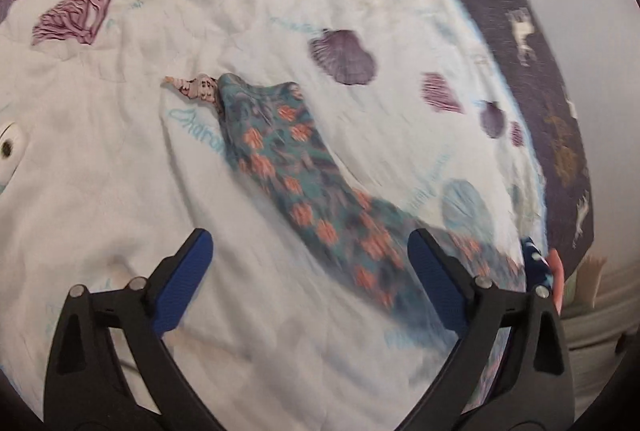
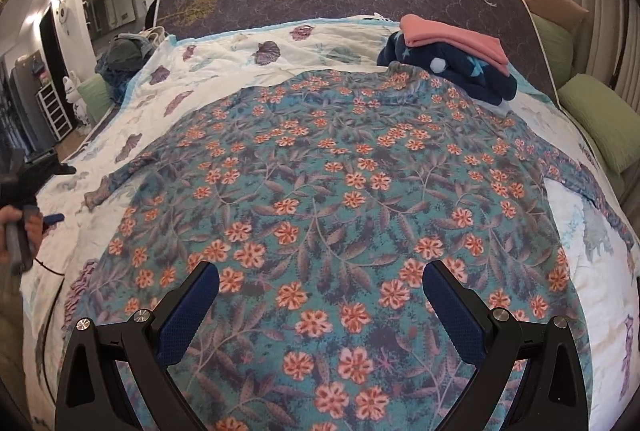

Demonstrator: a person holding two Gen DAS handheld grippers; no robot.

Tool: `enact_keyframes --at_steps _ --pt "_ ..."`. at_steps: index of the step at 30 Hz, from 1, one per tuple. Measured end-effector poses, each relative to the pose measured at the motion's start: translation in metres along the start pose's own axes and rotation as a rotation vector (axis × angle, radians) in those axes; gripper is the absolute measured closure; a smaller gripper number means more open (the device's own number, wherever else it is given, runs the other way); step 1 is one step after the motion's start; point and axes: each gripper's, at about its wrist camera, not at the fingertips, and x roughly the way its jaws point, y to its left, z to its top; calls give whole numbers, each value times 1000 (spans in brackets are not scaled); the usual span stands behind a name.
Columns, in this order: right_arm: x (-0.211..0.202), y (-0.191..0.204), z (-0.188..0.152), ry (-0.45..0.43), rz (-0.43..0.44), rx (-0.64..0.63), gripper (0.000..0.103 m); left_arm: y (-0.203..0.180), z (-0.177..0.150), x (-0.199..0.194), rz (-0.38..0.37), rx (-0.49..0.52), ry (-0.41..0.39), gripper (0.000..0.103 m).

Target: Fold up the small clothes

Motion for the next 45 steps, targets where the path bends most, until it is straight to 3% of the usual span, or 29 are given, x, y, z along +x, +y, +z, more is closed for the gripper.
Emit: enact_keyframes --at_steps 6,10,12,15,18,20,23,26,29,33,36,40,45 --pt "11 0 5 12 -12 15 0 -24 50 43 74 -16 33 7" --pt "18 3 5 25 -20 6 0 -27 69 78 128 -33 135 31" --pt "20 3 6 30 -25 3 0 -28 72 92 176 -45 162 37" --pt "24 2 6 38 -28 2 0 -36 78 100 265 -25 127 39" --pt "27 -1 6 43 -28 4 0 -52 84 99 327 69 71 96" --pt "28 -2 6 46 -26 10 0 -56 84 91 309 91 62 99" --pt "30 -6 5 47 -20 21 0 -67 79 59 216 125 -5 99" --pt "32 -10 7 45 -16 24 0 -108 58 7 28 239 -79 99" --pt "31 -14 12 29 -18 28 0 -172 14 -51 -170 429 -130 99" --pt "21 -26 19 -19 -14 65 0 -267 -80 -109 -449 745 -113 98" --pt "11 -42 21 -44 -22 109 0 -310 -145 -116 -594 923 -15 98" --pt "0 -73 21 -58 -41 182 0 -332 -218 -97 -641 1044 131 98" --pt "-12 -109 20 -66 -7 257 0 -329 -280 -63 -571 1124 244 96"
